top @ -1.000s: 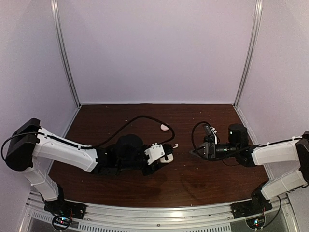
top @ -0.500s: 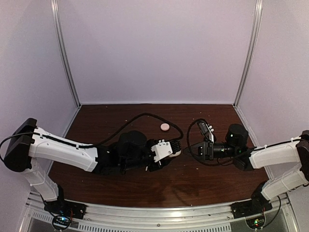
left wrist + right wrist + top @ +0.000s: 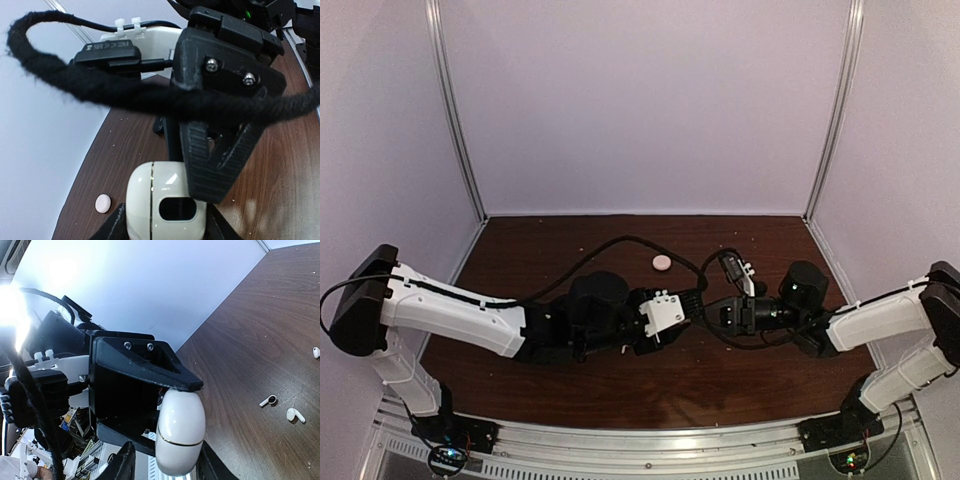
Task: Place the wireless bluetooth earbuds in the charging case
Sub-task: Pass from the left arm to the right
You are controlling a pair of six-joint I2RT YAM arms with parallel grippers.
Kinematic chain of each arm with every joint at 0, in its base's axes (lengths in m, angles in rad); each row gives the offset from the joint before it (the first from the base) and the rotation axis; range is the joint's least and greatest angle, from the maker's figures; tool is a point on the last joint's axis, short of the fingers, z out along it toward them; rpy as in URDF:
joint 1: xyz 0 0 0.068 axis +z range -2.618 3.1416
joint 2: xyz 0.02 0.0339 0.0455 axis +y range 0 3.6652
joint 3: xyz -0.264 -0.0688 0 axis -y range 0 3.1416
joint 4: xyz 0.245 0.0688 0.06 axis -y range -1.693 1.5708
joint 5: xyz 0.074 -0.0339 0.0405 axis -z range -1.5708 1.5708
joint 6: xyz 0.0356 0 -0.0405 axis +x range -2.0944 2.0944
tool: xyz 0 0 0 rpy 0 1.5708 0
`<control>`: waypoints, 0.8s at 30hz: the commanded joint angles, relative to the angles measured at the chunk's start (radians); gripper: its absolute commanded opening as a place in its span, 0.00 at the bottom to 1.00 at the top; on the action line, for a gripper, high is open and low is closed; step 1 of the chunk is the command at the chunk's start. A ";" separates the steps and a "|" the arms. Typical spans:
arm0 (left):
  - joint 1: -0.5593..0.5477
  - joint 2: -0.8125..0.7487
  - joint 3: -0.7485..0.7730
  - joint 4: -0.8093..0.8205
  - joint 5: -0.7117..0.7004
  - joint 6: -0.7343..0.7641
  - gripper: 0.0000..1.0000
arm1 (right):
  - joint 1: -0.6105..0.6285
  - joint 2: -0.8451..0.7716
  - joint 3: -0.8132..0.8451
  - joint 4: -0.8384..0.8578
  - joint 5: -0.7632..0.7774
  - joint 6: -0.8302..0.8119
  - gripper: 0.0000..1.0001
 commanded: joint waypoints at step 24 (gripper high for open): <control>-0.036 0.031 0.052 0.075 -0.055 0.064 0.36 | 0.021 0.061 -0.021 0.258 0.059 0.122 0.33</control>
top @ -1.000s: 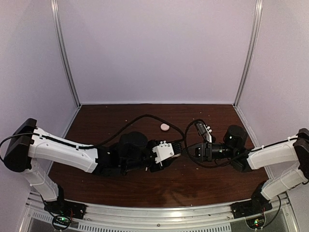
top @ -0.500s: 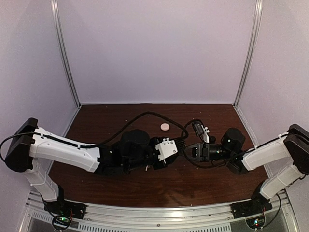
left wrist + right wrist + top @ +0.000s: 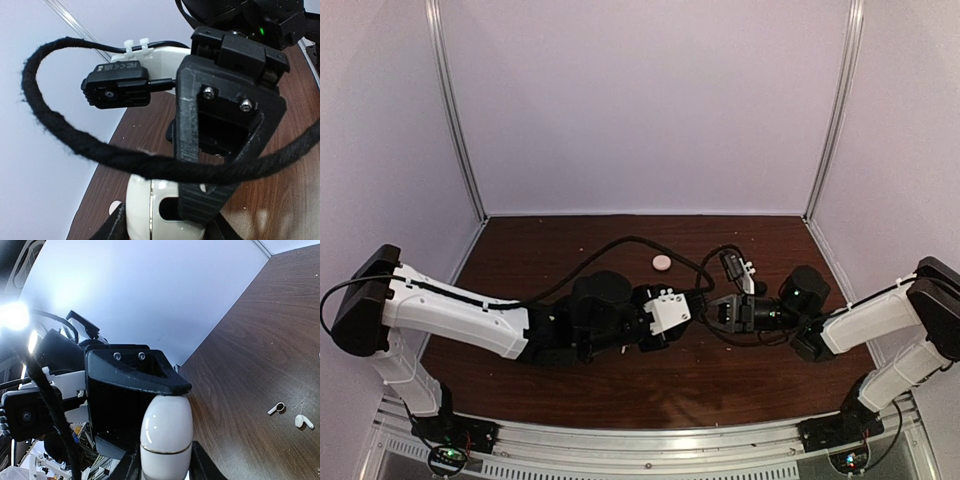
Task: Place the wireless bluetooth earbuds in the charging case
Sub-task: Pass from the left arm to the right
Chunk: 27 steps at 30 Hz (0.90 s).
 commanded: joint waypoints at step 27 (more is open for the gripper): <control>-0.016 0.001 0.030 0.038 -0.048 -0.006 0.39 | 0.010 -0.032 0.003 0.007 -0.002 -0.054 0.29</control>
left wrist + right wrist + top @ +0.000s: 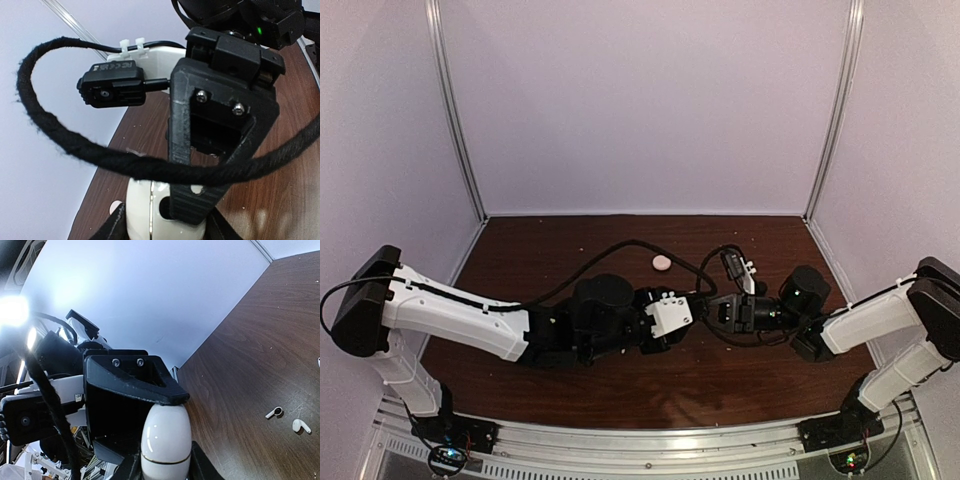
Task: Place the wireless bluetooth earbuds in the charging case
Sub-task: Pass from the left arm to the right
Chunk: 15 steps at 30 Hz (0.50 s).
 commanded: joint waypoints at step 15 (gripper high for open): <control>-0.004 -0.034 0.015 0.012 -0.040 -0.065 0.74 | 0.002 -0.062 0.010 -0.030 -0.006 -0.072 0.15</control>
